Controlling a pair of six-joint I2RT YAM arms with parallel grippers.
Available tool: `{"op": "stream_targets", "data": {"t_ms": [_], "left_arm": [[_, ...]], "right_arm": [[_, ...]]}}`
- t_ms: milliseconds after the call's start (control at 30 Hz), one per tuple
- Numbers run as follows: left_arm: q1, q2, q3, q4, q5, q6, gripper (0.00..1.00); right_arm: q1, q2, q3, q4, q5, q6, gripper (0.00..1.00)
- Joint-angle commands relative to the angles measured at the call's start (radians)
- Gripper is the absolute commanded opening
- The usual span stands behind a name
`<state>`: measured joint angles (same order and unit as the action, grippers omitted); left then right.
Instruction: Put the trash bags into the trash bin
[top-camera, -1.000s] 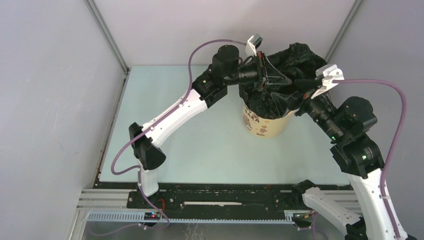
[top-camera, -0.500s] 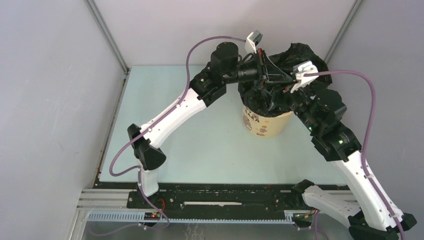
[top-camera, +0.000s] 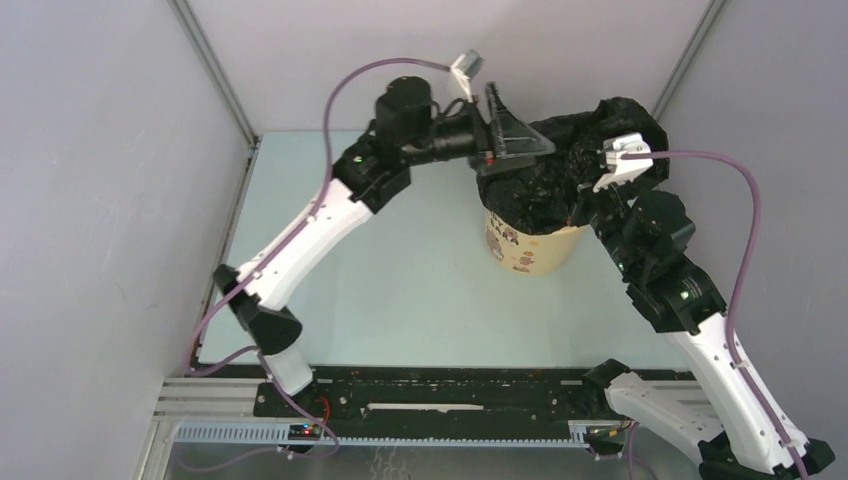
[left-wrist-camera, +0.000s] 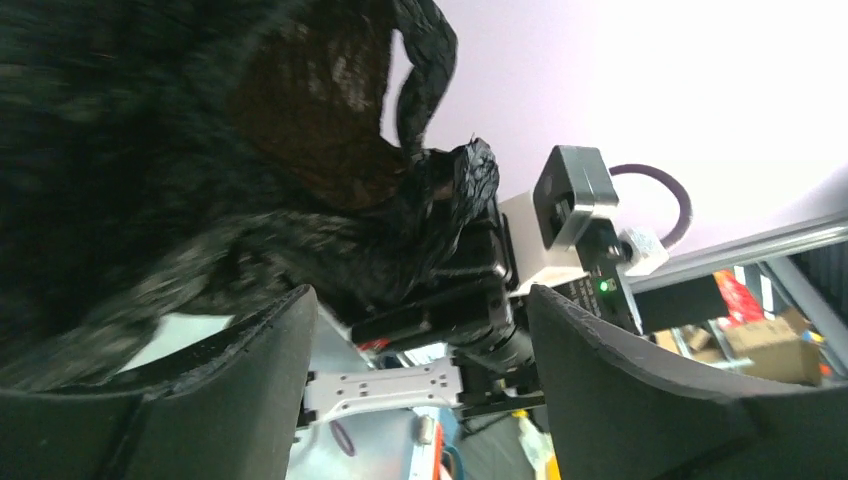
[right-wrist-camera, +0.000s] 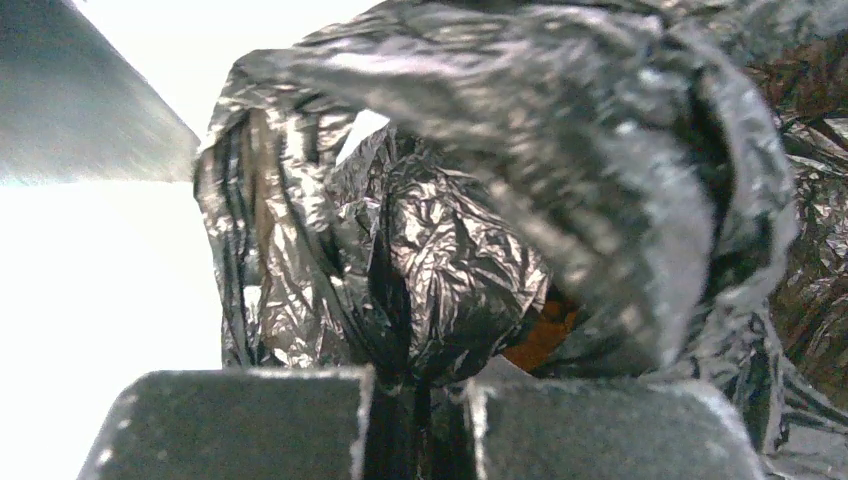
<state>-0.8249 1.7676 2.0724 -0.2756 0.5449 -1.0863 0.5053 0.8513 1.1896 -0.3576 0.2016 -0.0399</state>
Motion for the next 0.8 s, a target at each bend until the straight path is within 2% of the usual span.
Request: {"op": "stream_targets", "data": {"t_ms": [0,67,167,233,367,533,633,767], "left_arm": [[0.092,-0.185,-0.107,-0.124,-0.035,0.217,0.83],[0.143,-0.252,-0.193,-0.142,-0.065,0.254,0.81],[0.215,-0.311,-0.317,-0.143,-0.145,0.262,0.65],[0.226,-0.292,-0.338,-0.155,-0.219,0.307,0.63],[0.216,-0.133,-0.233,-0.167,-0.262,0.363,0.70],[0.154,0.108,0.018,-0.194,-0.278,0.421,0.75],[0.103,0.224,0.140,-0.227,-0.290,0.454,0.71],[0.051,0.313,0.172,-0.262,-0.312,0.488,0.59]], "right_arm": [[-0.015,-0.066,-0.011,-0.065,0.026,0.035,0.00],[-0.020,-0.091,-0.011,-0.087,0.018,0.035,0.00],[-0.022,-0.110,-0.011,-0.118,0.007,0.035,0.00],[-0.024,-0.106,-0.011,-0.133,0.005,0.035,0.00],[-0.027,-0.131,-0.009,-0.126,-0.018,0.050,0.00],[-0.031,-0.127,0.028,-0.161,-0.057,0.075,0.00],[-0.034,-0.117,0.047,-0.171,-0.060,0.072,0.00],[-0.044,-0.097,0.073,-0.163,-0.061,0.069,0.00]]}}
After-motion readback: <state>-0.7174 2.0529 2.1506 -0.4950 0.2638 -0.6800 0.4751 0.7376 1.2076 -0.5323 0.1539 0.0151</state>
